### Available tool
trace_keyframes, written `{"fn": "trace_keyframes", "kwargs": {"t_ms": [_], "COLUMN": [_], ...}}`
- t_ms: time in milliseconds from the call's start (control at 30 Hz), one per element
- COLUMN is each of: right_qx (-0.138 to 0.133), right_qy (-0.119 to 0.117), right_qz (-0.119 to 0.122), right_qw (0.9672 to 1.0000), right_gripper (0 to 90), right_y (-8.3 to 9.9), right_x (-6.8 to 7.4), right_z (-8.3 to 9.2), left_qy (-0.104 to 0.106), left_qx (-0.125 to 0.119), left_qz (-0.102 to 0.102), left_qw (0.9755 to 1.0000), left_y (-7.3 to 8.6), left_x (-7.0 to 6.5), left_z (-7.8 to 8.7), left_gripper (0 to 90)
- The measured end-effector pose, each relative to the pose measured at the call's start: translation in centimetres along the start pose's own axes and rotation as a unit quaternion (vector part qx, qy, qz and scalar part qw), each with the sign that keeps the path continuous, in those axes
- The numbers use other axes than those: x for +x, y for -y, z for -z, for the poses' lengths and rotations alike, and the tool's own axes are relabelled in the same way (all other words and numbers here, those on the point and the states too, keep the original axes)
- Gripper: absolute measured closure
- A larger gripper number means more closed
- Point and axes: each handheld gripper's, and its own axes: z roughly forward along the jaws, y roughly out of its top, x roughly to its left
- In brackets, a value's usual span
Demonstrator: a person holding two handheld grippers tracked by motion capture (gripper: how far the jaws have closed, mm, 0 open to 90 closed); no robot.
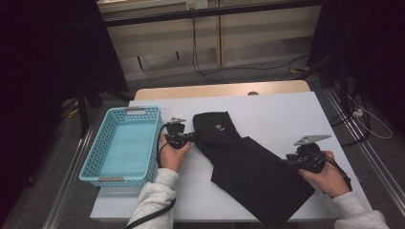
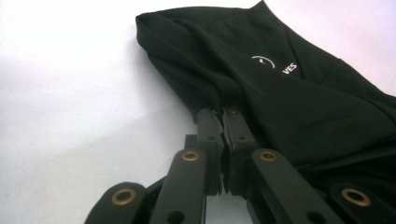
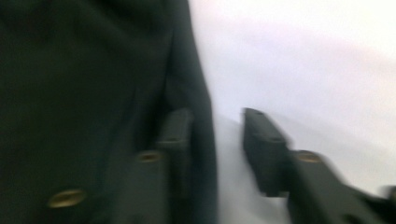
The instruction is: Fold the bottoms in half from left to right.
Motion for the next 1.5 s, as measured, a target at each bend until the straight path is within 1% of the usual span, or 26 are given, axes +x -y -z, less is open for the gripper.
{"fn": "trace_keyframes", "kwargs": {"t_ms": [33, 100, 167, 233, 333, 400, 433, 467, 500, 533, 567, 600, 633, 667, 733, 800, 933, 1000, 1133, 1200, 1233, 1333, 1400, 1433, 1467, 1500], "right_qx": [0.000, 0.008, 0.010, 0.011, 0.008, 0.005, -0.001, -0.011, -0.017, -0.022, -0.030, -0.035, -0.039, -0.043, -0.045, -0.045, -0.030, -0.021, -0.022, -0.016, -0.020, -0.024, -0.019, -0.018, -0.019, -0.018], "right_qy": [-0.006, -0.018, -0.029, -0.030, -0.014, 0.007, 0.020, 0.031, 0.034, 0.031, 0.041, 0.045, 0.040, 0.038, 0.028, 0.027, 0.025, 0.018, 0.003, -0.004, -0.005, -0.021, -0.018, -0.018, -0.020, -0.019], "right_qz": [-0.004, -0.008, -0.021, -0.017, -0.013, -0.013, -0.015, -0.016, -0.014, -0.020, -0.025, -0.020, -0.023, -0.026, -0.015, -0.007, 0.009, 0.014, 0.029, 0.033, 0.038, 0.034, 0.040, 0.041, 0.038, 0.033], "right_qw": [1.0000, 0.9998, 0.9993, 0.9993, 0.9998, 0.9999, 0.9997, 0.9993, 0.9992, 0.9991, 0.9984, 0.9981, 0.9982, 0.9980, 0.9985, 0.9986, 0.9992, 0.9995, 0.9993, 0.9993, 0.9991, 0.9989, 0.9989, 0.9989, 0.9989, 0.9991], "right_gripper": [73.4, 90.0, 90.0, 90.0, 90.0, 90.0, 90.0, 90.0, 90.0, 88.2, 84.4, 81.7, 75.7, 75.0, 75.9, 76.5, 77.0, 76.7, 73.8, 73.9, 73.6, 69.3, 69.3, 69.1, 69.7, 74.8], "right_y": [0.2, 0.3, 0.4, 0.4, 0.3, 0.2, 0.2, 0.1, 0.1, 0.1, 0.3, 0.4, 0.4, 0.4, 0.4, 0.4, 0.9, 1.1, 1.0, 0.9, 0.9, 0.8, 0.8, 0.9, 1.0, 1.0], "right_x": [0.0, -0.2, -0.5, -0.9, -1.8, -2.6, -3.1, -3.6, -4.0, -4.3, -4.4, -4.3, -4.2, -4.0, -3.5, -3.1, -2.2, -1.7, -0.2, 0.4, 0.6, 1.1, 1.4, 1.5, 1.6, 1.5], "right_z": [0.1, 0.3, 0.4, 0.5, 0.6, 0.8, 1.0, 1.1, 1.1, 1.1, 1.1, 1.2, 1.3, 1.5, 1.9, 2.1, 1.5, 1.2, 0.8, 0.6, 0.5, 0.5, 0.5, 0.4, 0.3, 0.4], "left_qy": [0.004, 0.004, 0.006, 0.012, 0.017, 0.025, 0.029, 0.033, 0.033, 0.032, 0.032, 0.032, 0.032, 0.033, 0.035, 0.031, 0.033, 0.034, 0.034, 0.034, 0.034, 0.034, 0.034, 0.034, 0.033, 0.034], "left_qx": [0.000, 0.000, -0.002, -0.005, -0.004, -0.003, 0.000, 0.000, -0.002, -0.001, 0.000, -0.001, 0.001, 0.000, 0.002, 0.002, 0.001, 0.003, 0.005, 0.004, 0.005, 0.006, 0.007, 0.006, 0.006, 0.006], "left_qz": [0.001, -0.001, -0.001, 0.002, -0.003, -0.005, -0.011, -0.011, -0.015, -0.020, -0.022, -0.022, -0.022, -0.018, -0.015, -0.013, -0.015, -0.019, -0.022, -0.022, -0.023, -0.026, -0.029, -0.026, -0.026, -0.026], "left_qw": [1.0000, 1.0000, 1.0000, 0.9999, 0.9998, 0.9997, 0.9995, 0.9994, 0.9993, 0.9993, 0.9993, 0.9992, 0.9992, 0.9993, 0.9993, 0.9994, 0.9993, 0.9992, 0.9992, 0.9992, 0.9992, 0.9991, 0.9990, 0.9991, 0.9991, 0.9991], "left_y": [0.0, 0.0, 0.0, 0.0, 0.0, 0.1, 0.1, 0.1, 0.1, 0.1, 0.1, 0.1, 0.1, 0.1, 0.2, 0.2, 0.1, 0.1, 0.1, 0.1, 0.1, 0.1, 0.0, 0.1, 0.1, 0.1], "left_x": [-0.1, -0.2, -0.2, -0.3, -0.7, -1.2, -1.5, -1.8, -2.1, -2.4, -2.5, -2.5, -2.4, -2.2, -2.0, -2.0, -2.1, -2.1, -2.2, -2.3, -2.3, -2.3, -2.3, -2.3, -2.3, -2.3], "left_z": [0.0, -0.1, -0.1, -0.2, -0.2, -0.4, -0.6, -0.7, -0.8, -0.9, -0.9, -0.8, -0.8, -0.7, -0.6, -0.5, -0.4, -0.4, -0.5, -0.6, -0.6, -0.6, -0.6, -0.6, -0.7, -0.7], "left_gripper": [87.0, 87.0, 87.0, 87.0, 87.0, 86.9, 86.9, 86.7, 86.6, 86.4, 86.1, 85.8, 85.6, 85.6, 85.8, 86.2, 87.2, 87.4, 87.7, 87.7, 87.7, 87.7, 87.7, 87.7, 87.7, 87.7]}}
